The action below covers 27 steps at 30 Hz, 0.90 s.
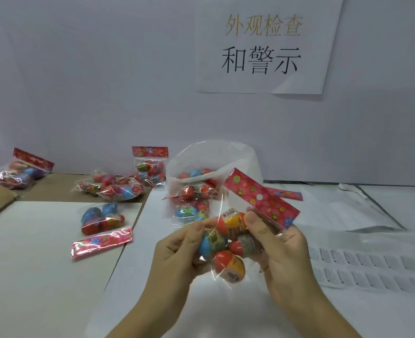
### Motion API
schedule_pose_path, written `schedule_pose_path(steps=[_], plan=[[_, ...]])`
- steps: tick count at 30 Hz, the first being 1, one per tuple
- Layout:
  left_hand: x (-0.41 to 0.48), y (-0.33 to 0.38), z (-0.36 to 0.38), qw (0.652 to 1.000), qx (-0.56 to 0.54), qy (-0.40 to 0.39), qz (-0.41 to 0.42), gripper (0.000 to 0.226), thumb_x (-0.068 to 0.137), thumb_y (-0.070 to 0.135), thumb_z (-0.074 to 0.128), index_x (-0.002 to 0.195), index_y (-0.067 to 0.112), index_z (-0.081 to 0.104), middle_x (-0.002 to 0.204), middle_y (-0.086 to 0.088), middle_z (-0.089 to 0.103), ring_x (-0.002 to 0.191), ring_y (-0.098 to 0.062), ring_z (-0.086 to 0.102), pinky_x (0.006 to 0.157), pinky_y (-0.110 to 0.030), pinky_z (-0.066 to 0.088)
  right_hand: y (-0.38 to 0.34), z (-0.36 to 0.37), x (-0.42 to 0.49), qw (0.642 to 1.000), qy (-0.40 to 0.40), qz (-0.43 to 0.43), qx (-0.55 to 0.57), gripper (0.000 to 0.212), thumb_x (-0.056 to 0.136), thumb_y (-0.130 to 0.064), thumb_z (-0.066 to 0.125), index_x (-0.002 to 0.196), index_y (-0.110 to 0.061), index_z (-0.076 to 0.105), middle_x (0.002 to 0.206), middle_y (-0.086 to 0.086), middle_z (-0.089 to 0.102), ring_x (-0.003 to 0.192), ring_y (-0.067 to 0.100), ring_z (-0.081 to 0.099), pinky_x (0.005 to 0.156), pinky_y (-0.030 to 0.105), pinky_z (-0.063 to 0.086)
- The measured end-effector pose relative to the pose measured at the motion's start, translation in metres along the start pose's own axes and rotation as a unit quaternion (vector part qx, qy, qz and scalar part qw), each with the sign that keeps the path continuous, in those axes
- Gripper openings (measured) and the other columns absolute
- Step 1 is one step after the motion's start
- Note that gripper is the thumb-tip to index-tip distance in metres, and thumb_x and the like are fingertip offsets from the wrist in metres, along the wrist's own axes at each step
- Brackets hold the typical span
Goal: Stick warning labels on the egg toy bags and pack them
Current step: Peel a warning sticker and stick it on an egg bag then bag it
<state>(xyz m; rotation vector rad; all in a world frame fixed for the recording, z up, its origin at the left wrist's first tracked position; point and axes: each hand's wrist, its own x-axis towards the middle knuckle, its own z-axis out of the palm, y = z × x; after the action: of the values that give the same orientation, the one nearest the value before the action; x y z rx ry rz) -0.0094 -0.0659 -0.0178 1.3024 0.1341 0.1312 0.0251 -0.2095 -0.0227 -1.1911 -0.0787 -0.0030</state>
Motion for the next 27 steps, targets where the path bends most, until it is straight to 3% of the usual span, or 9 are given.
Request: schedule_pose_path(steps=[5, 10, 14, 18, 21, 27], plan=[[0.0, -0.003, 0.002, 0.993, 0.098, 0.018, 0.07, 0.022, 0.068, 0.051, 0.052, 0.06, 0.052, 0.073, 0.071, 0.013, 0.074, 0.067, -0.007, 0.072, 0.051, -0.013, 0.052, -0.011, -0.006, 0.004, 0.999, 0.034, -0.025, -0.022, 0.047, 0.055, -0.044, 0.076, 0.094, -0.018, 0.069, 0.085, 0.004, 0.075, 0.078, 0.023, 0.074, 0.059, 0.033, 0.058], [0.002, -0.003, -0.007, 0.989, 0.09, 0.046, 0.105, 0.025, 0.075, 0.038, 0.057, 0.068, 0.024, 0.077, 0.064, -0.009, 0.073, 0.057, -0.024, 0.072, 0.052, -0.022, 0.057, -0.03, -0.02, 0.011, 0.996, 0.07, -0.056, 0.018, 0.031, 0.067, -0.034, 0.072, 0.091, -0.016, 0.069, 0.083, 0.004, 0.075, 0.07, 0.02, 0.073, 0.052, 0.027, 0.056], [0.005, 0.002, -0.012, 0.994, 0.082, -0.004, 0.069, 0.047, 0.071, 0.055, 0.052, 0.074, 0.013, 0.075, 0.07, -0.012, 0.073, 0.057, -0.027, 0.071, 0.052, -0.026, 0.058, -0.033, -0.024, 0.012, 0.996, 0.071, -0.048, 0.006, 0.039, 0.068, -0.036, 0.07, 0.102, -0.018, 0.064, 0.086, -0.002, 0.075, 0.077, 0.018, 0.074, 0.054, 0.027, 0.056], [0.0, -0.004, -0.007, 0.988, 0.112, -0.039, 0.094, 0.038, 0.066, 0.055, 0.057, 0.067, 0.02, 0.073, 0.066, -0.009, 0.071, 0.053, -0.024, 0.069, 0.051, -0.025, 0.057, -0.025, -0.019, 0.011, 0.999, 0.043, -0.03, -0.006, 0.028, 0.067, -0.033, 0.07, 0.093, -0.023, 0.066, 0.076, -0.006, 0.074, 0.072, 0.014, 0.073, 0.051, 0.024, 0.055], [0.001, -0.005, -0.009, 0.985, 0.119, -0.035, 0.12, 0.029, 0.065, 0.047, 0.064, 0.06, 0.02, 0.073, 0.057, -0.01, 0.067, 0.048, -0.021, 0.066, 0.049, -0.021, 0.054, -0.026, -0.021, 0.012, 0.999, 0.046, -0.028, -0.009, 0.023, 0.066, -0.037, 0.071, 0.086, -0.026, 0.07, 0.082, 0.0, 0.074, 0.076, 0.018, 0.073, 0.054, 0.03, 0.056], [0.006, -0.005, -0.018, 0.959, 0.217, -0.042, 0.179, 0.033, 0.073, 0.051, 0.059, 0.068, 0.019, 0.068, 0.056, -0.002, 0.069, 0.049, -0.013, 0.066, 0.059, -0.015, 0.054, -0.03, -0.024, 0.01, 0.996, 0.059, -0.055, -0.023, 0.022, 0.067, -0.037, 0.071, 0.083, -0.022, 0.069, 0.074, -0.004, 0.073, 0.069, 0.012, 0.072, 0.054, 0.027, 0.053]])
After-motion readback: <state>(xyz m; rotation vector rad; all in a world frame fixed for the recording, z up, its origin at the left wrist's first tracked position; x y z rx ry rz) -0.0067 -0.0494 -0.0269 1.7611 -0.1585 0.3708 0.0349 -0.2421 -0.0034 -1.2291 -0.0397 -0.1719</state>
